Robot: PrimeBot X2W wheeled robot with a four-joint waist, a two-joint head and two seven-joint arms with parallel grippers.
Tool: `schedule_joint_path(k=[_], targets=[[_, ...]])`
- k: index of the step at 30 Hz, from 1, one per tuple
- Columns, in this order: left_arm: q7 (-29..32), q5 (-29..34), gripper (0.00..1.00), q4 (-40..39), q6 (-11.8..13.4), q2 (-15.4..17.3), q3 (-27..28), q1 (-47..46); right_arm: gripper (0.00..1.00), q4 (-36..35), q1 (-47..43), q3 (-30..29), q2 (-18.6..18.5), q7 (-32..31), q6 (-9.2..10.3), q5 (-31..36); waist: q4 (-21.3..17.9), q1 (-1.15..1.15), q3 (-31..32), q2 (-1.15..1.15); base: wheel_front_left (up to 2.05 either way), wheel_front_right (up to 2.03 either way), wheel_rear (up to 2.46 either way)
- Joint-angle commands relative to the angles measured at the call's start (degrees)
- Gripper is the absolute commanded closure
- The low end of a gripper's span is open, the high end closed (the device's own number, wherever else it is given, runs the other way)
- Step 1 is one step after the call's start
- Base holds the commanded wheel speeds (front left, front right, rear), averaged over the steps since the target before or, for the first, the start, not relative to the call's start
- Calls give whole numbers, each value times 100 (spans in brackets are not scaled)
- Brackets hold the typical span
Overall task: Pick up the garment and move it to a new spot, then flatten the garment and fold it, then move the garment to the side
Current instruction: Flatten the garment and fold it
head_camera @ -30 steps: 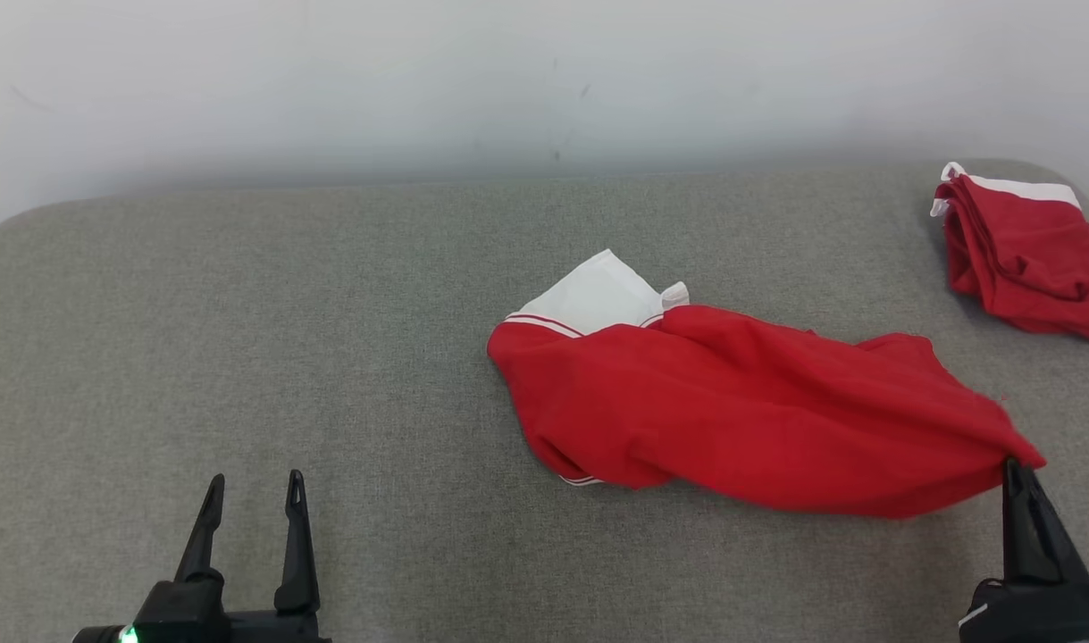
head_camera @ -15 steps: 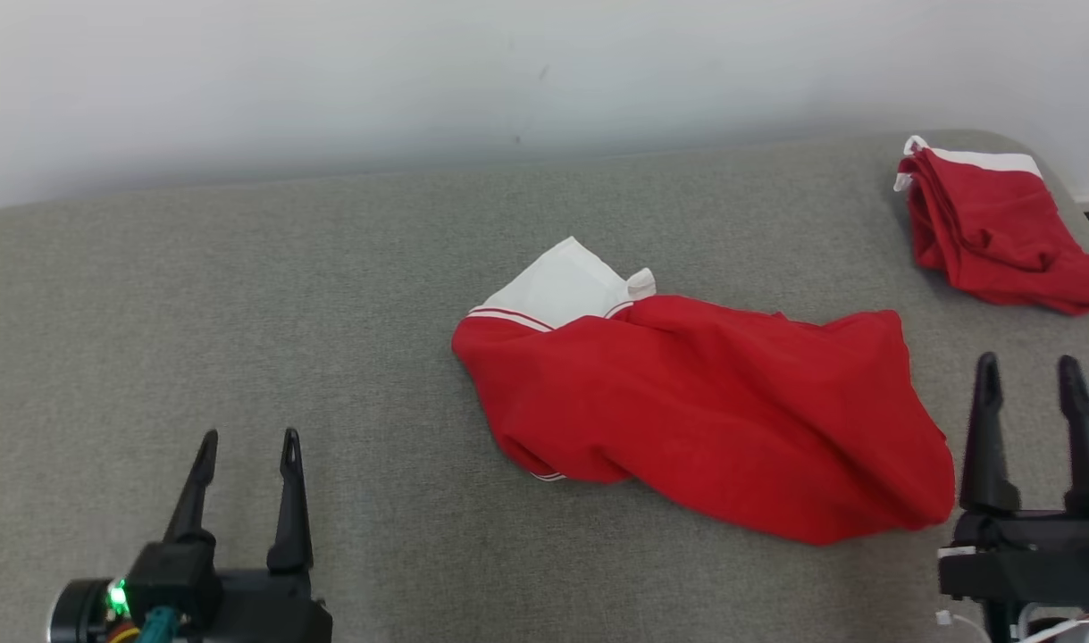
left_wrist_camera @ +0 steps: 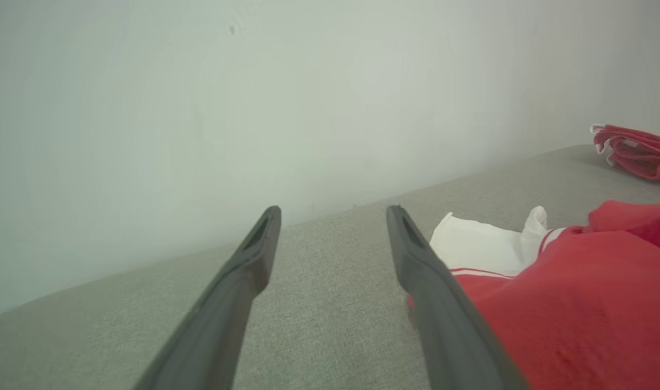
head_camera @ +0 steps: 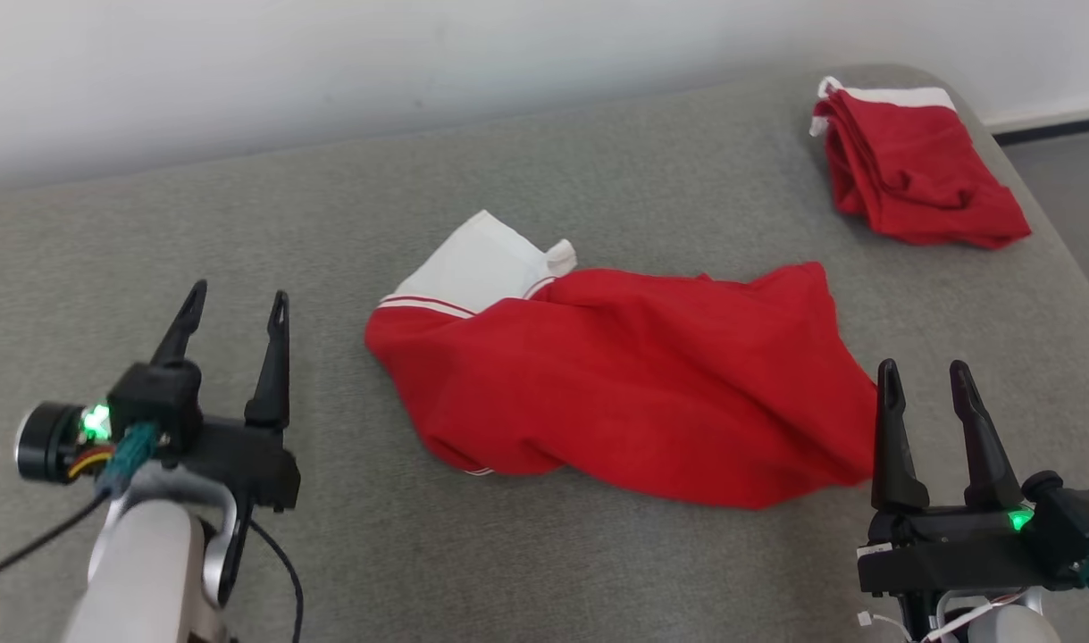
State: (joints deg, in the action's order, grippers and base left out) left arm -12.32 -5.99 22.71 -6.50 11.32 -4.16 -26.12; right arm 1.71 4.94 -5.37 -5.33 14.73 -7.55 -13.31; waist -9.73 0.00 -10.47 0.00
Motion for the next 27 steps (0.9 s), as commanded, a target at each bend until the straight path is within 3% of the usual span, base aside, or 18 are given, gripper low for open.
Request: schedule_joint_path(k=[1, 11, 24, 25, 26, 27], targets=[[48, -22, 0, 216, -29, 65, -75, -236, 0, 53, 107, 17, 23, 44, 15, -32, -340, 0, -295, 0, 0, 0, 0], [314, -294, 0, 1634, -96, 182, -500, -1155, 0, 151, 260, 3, 79, 49, 15, -96, -713, 0, -542, 0, 0, 0, 0], [1027, -1060, 0, 3187, -100, 17, -1504, -1747, 0, 211, 363, 26, 76, 50, 15, -94, -735, 0, -613, 0, 0, 0, 0], [1007, -1072, 51, 3235, -101, 41, -1565, -1789, 0, 210, 366, 22, 73, 50, 15, -91, -725, 0, -608, 0, 0, 0, 0], [951, -1079, 81, 3279, -100, 66, -1630, -1827, 0, 208, 368, 21, 71, 50, 15, -88, -714, 0, -600, 0, 0, 0, 0], [919, -1117, 100, 3327, -99, 60, -1688, -1846, 0, 211, 367, 17, 67, 50, 15, -86, -701, 0, -585, 0, 0, 0, 0]])
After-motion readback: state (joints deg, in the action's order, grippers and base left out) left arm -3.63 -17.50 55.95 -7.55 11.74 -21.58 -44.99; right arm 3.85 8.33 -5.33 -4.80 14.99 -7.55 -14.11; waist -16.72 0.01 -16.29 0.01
